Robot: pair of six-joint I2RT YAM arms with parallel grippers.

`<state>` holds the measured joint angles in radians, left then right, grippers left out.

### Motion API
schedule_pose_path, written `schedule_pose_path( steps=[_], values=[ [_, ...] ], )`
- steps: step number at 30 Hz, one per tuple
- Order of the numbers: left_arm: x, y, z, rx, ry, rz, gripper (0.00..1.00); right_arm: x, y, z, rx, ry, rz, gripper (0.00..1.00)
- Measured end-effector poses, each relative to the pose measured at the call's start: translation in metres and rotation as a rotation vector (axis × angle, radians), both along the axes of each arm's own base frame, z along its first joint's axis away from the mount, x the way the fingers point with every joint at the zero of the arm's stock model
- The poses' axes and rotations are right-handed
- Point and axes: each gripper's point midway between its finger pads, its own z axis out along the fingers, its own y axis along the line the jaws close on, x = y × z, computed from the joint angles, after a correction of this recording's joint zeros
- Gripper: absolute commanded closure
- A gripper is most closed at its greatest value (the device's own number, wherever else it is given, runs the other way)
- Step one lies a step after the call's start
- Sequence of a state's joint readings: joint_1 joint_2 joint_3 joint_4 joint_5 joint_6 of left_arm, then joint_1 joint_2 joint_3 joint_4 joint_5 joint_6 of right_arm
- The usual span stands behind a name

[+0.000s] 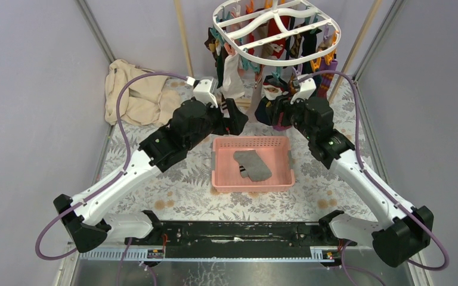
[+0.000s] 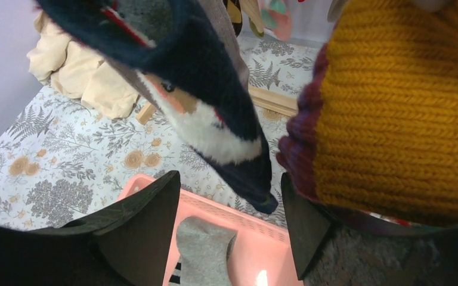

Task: Remove the socks clipped to the hanger
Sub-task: Remove the sock from the hanger.

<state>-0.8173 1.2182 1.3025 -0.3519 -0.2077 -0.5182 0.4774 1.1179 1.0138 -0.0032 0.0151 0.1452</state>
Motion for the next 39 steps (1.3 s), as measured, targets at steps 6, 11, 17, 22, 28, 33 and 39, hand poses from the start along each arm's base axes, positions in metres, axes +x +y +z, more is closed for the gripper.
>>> schedule_pose_path(
  steps=[6, 11, 17, 22, 28, 33, 39],
  values=[
    [-0.002, 0.0, -0.004, 0.002, 0.01, -0.006, 0.01, 0.019, 0.009, -0.013, -0.004, 0.005, -0.004, 0.44],
    [-0.004, 0.002, -0.004, -0.001, 0.011, -0.008, 0.01, 0.025, 0.013, -0.018, 0.003, 0.008, 0.0, 0.86],
    [-0.007, 0.001, -0.004, -0.006, 0.012, -0.021, 0.01, 0.014, 0.017, -0.006, 0.039, 0.001, 0.037, 0.98],
    [-0.01, -0.003, -0.009, -0.005, 0.024, -0.047, 0.01, -0.005, 0.017, 0.018, 0.079, 0.005, 0.075, 1.0],
    [-0.015, -0.017, -0.017, -0.022, 0.031, -0.105, 0.01, -0.023, 0.024, 0.057, 0.158, 0.009, 0.133, 1.0],
    [-0.018, -0.024, -0.033, -0.027, 0.041, -0.142, 0.01, -0.037, 0.033, 0.078, 0.215, 0.036, 0.195, 1.0],
    [-0.02, -0.031, -0.044, -0.043, 0.037, -0.176, 0.01, -0.055, 0.046, 0.093, 0.28, 0.087, 0.289, 1.0]
  ],
)
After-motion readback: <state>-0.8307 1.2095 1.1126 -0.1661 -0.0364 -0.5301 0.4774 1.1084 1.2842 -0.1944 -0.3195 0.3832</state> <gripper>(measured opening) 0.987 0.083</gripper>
